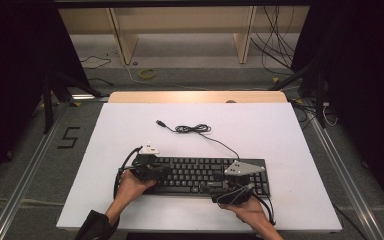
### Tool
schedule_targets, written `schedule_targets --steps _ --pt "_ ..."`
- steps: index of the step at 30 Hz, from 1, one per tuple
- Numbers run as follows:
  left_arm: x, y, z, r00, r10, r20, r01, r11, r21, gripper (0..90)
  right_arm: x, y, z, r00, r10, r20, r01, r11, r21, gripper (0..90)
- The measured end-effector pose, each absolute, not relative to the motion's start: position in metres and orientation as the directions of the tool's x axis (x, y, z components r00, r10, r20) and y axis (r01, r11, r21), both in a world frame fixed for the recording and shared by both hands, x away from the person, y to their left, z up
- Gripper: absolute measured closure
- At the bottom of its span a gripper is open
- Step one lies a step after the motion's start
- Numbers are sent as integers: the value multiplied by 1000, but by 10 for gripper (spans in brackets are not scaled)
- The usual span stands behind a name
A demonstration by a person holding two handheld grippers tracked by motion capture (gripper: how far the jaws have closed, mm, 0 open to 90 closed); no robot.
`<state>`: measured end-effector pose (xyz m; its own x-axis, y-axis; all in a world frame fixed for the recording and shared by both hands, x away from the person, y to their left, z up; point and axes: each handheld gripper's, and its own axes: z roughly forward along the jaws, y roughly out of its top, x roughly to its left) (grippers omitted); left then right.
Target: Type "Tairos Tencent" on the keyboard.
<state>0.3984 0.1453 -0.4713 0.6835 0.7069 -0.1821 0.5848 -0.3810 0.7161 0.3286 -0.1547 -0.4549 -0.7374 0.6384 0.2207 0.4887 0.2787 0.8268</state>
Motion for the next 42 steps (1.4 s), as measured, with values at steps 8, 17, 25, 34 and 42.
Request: schedule_targets --steps 8,17,25,34,42 --pt "396 154 -465 681 696 -228 585 -330 741 762 329 -156 -454 -736 640 222 487 272 830 361" --pt "390 159 -458 689 666 -286 577 -266 772 553 331 -159 -453 -733 641 228 487 261 833 361" --pt "382 168 -452 698 636 -329 558 -195 806 396 332 -166 -452 -724 650 231 486 243 840 362" --pt "365 172 -451 728 609 -313 519 -191 833 331 327 -171 -450 -727 651 221 470 236 850 361" --pt "349 175 -452 754 583 -301 484 -186 855 310 321 -183 -449 -722 660 208 450 218 866 361"
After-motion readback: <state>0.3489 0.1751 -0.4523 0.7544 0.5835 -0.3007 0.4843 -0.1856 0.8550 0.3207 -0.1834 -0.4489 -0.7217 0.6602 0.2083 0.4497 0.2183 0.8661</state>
